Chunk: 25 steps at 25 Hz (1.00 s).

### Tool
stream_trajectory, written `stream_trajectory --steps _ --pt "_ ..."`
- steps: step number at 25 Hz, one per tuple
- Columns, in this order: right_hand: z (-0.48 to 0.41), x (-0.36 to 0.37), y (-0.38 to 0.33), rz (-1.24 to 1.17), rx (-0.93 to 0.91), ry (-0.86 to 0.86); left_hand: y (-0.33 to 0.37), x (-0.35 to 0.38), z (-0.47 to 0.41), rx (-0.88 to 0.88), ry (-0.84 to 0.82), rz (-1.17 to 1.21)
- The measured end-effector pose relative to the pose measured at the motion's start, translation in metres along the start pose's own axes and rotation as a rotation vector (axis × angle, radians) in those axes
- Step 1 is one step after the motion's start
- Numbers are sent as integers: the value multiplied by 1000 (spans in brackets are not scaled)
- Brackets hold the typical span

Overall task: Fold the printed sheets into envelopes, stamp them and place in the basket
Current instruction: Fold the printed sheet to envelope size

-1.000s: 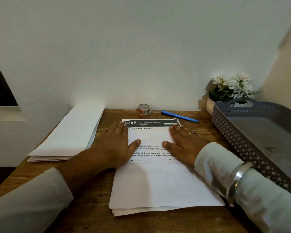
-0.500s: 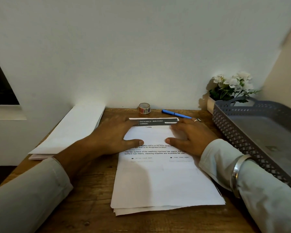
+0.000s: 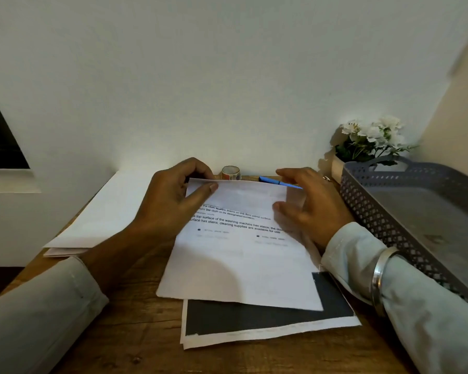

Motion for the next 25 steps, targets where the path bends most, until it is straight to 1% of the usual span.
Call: stream_trajectory --steps 3,5,6,8,10,11,12,14,15,18,21,23,25 --pt "-1 -2 1 26 -117 129 5 0 1 48 -71 5" --pt "0 -2 1 61 -142 123 6 0 3 112 -164 -12" --pt "0 -1 2 82 -140 98 5 1 4 139 -220 -23" --pt "1 3 3 133 -113 22 2 5 8 114 -373 -80" --pt "2 5 5 186 -82 -92 -3 11 12 60 -564 -189" --pt "2 6 5 197 -66 -163 -5 14 13 61 -635 -238" --pt "3 6 3 205 -42 -226 -7 16 14 64 -673 -276" --pt "5 3 0 240 4 -303 -10 20 16 57 -676 -337" --pt "4 7 -1 268 11 -333 -16 19 19 24 -687 -376" --pt "9 12 -9 436 19 -390 -26 28 28 -42 -809 -515" --pt "18 25 -28 547 -64 -470 -22 35 28 -47 -896 -601" --pt "26 40 -41 543 -125 -538 -20 37 27 -62 -907 -625" --pt "31 51 -47 527 -145 -594 -21 38 27 -78 -918 -625"
Point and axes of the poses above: each hand's wrist, its own z-axis away from the middle knuckle, its own x-axis out of the palm, y = z × x, the point moved 2 cm from there along -z, towards the middle knuckle, and after that the axes turned 10 degrees about x, right-handed, at the moved point
